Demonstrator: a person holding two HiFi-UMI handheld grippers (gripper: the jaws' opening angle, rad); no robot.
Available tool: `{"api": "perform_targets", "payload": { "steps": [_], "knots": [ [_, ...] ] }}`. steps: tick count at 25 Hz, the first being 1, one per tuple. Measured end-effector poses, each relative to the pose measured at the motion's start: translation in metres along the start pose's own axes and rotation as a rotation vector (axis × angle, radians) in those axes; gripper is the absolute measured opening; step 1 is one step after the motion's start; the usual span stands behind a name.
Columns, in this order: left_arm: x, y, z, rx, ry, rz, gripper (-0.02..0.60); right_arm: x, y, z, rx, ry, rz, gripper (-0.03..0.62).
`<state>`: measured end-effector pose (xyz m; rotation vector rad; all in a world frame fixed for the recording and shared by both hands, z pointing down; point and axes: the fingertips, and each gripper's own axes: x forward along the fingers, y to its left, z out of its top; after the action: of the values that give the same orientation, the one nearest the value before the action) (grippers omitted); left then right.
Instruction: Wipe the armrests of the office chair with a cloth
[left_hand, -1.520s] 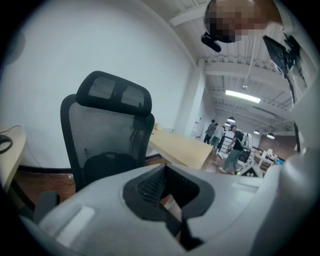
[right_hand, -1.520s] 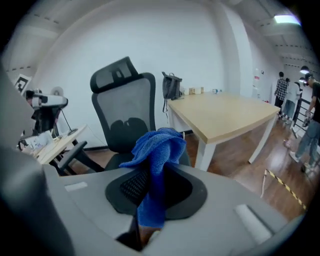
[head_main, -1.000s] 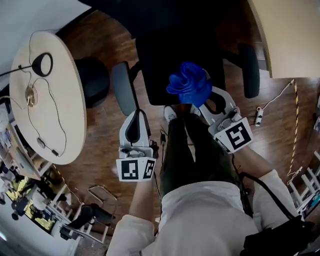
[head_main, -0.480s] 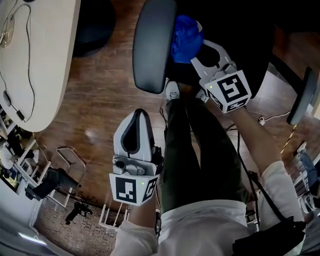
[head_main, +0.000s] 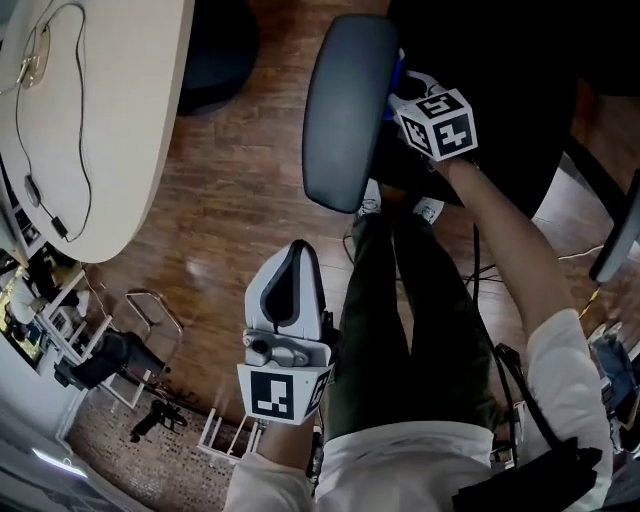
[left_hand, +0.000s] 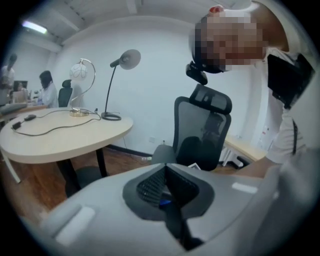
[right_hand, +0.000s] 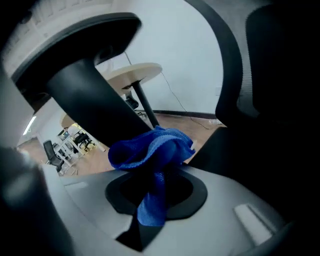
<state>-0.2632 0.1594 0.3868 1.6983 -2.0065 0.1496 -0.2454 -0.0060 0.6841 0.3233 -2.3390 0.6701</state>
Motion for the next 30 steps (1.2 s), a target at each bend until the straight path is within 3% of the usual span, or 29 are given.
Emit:
{"api": "perform_targets", "payload": {
  "steps": [4, 7, 11, 16, 19, 21, 27, 30],
  "knots": [
    [0.003, 0.004, 0.004, 0.083, 0.032, 0.003, -0.009, 0.010, -0.006, -0.004, 0.060, -0.015, -0.021, 0.069],
    [0.016, -0.010, 0.005, 0.071, 0.044, -0.036, -0.009, -0.029, -0.003, 0.017, 0.098, -0.145, -0.053, 0.069],
    [0.043, -0.043, 0.012, 0.099, 0.044, -0.148, -0.009, -0.163, 0.005, 0.058, 0.087, -0.463, -0.177, 0.069],
    [0.081, -0.122, 0.006, 0.186, 0.079, -0.328, -0.009, -0.330, -0.024, 0.025, 0.137, -0.639, -0.434, 0.069],
    [0.104, -0.179, -0.002, 0.243, 0.107, -0.479, -0.008, -0.391, -0.045, -0.016, 0.188, -0.672, -0.615, 0.069],
    [0.112, -0.218, -0.010, 0.254, 0.127, -0.549, -0.009, -0.413, -0.060, -0.049, 0.239, -0.664, -0.687, 0.069],
    [0.118, -0.308, -0.043, 0.345, 0.207, -0.744, -0.009, -0.439, -0.085, -0.119, 0.363, -0.654, -0.801, 0.069],
    [0.117, -0.323, -0.063, 0.366, 0.240, -0.772, -0.009, -0.418, -0.100, -0.151, 0.403, -0.588, -0.826, 0.069]
  ]
}}
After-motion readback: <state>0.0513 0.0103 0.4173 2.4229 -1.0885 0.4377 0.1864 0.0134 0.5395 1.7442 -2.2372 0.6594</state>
